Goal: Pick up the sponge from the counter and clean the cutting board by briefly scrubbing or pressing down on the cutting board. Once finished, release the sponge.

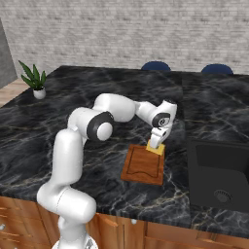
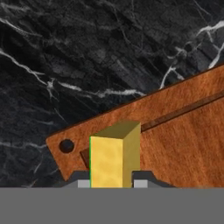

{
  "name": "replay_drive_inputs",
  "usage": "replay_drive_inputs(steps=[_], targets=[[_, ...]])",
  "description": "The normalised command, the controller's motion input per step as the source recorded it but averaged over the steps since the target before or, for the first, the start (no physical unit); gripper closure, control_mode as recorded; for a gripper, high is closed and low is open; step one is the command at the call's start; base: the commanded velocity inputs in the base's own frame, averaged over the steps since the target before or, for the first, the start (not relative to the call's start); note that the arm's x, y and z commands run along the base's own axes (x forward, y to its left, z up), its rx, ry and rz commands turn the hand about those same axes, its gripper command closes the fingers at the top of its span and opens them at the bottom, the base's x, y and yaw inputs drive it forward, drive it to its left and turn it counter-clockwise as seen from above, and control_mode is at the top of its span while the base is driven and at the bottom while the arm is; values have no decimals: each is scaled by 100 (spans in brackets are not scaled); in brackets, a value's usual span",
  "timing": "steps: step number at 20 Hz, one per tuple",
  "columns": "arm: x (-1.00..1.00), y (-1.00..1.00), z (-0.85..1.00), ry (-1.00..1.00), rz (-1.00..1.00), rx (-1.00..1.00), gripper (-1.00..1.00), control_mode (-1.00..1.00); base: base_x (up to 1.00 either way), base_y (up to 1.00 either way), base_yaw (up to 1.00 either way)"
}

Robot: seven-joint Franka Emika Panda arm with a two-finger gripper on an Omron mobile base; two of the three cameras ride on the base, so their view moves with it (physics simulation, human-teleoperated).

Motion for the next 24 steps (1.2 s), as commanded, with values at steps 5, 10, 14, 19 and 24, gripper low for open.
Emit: replay_drive_inputs(steps=[5,10,14,19,24], targets=[[0,29,4,-8,0,0,100,-100,0,0,0],[0,46,6,-10,0,0,100,-100,0,0,0],[-1,48,0,-10,0,-2,100,-100,0,0,0],[-9,49,-7,-22,0,-10,100,-100,0,0,0],[-12,44,-23,-16,0,-8,100,-100,0,0,0]])
